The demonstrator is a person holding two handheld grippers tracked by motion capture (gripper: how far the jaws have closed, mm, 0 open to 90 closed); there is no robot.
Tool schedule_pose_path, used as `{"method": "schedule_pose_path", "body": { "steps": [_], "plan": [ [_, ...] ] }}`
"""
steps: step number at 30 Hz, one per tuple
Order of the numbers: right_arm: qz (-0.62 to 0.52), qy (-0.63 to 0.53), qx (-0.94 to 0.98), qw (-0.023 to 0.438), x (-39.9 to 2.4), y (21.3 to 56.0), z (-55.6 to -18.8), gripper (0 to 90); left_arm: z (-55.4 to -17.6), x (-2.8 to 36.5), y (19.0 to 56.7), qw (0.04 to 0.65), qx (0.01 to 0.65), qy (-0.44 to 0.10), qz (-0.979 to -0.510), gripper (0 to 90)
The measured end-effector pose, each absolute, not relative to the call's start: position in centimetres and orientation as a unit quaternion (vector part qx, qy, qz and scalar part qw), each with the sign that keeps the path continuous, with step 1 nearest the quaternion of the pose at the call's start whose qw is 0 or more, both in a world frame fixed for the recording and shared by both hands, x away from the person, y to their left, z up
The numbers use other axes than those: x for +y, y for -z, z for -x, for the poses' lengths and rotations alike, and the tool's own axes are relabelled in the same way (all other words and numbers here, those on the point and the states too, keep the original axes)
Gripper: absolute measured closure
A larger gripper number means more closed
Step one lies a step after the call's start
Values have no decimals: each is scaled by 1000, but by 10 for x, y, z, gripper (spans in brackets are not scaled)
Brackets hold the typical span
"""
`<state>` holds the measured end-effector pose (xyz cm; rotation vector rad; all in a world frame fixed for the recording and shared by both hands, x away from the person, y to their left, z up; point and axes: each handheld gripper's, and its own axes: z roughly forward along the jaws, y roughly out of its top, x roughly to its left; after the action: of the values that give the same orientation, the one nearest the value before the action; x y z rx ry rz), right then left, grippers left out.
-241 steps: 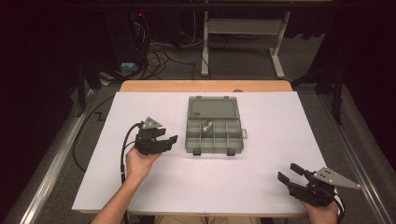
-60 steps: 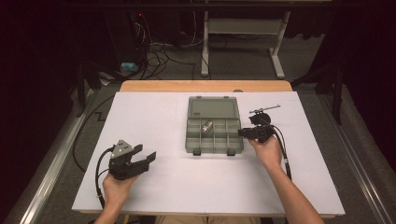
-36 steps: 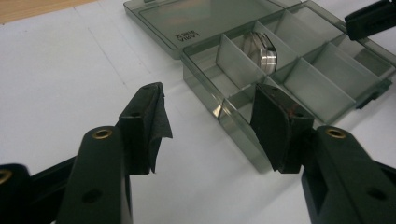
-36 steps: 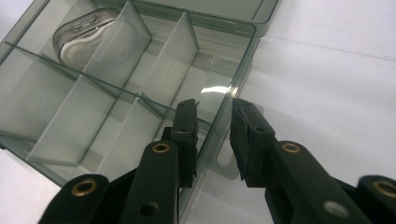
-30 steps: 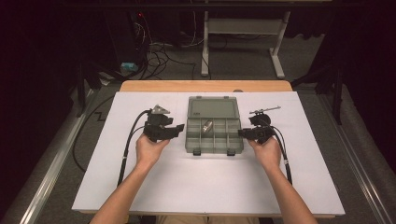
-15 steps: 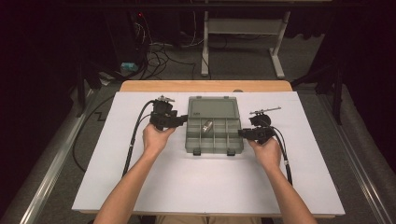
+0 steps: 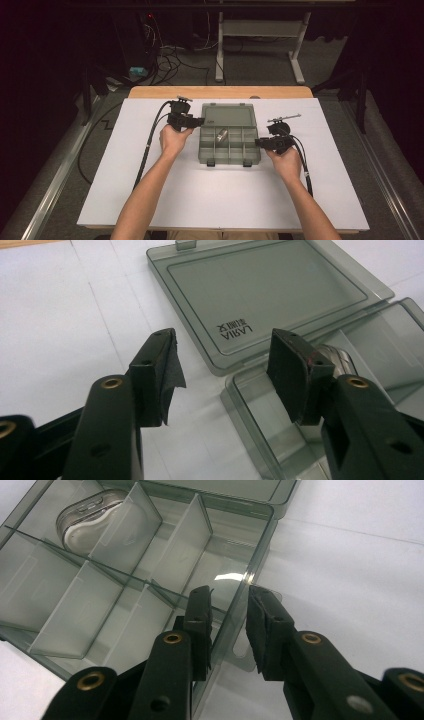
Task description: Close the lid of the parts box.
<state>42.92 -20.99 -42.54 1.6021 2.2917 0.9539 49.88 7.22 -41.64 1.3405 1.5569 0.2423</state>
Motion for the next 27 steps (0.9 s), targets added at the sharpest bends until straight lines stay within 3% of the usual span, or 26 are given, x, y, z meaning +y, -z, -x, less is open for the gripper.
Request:
{"method": "schedule_pose_path", "body": {
  "steps": [13, 27],
  "plan": [
    [-538, -319, 775, 95, -210, 425, -430, 726, -532, 65, 440, 480, 696, -60, -531, 488],
    [-538, -320, 774, 97, -209, 425, -429, 725, -541, 63, 453, 478, 719, -10, -504, 493]
  ]
}}
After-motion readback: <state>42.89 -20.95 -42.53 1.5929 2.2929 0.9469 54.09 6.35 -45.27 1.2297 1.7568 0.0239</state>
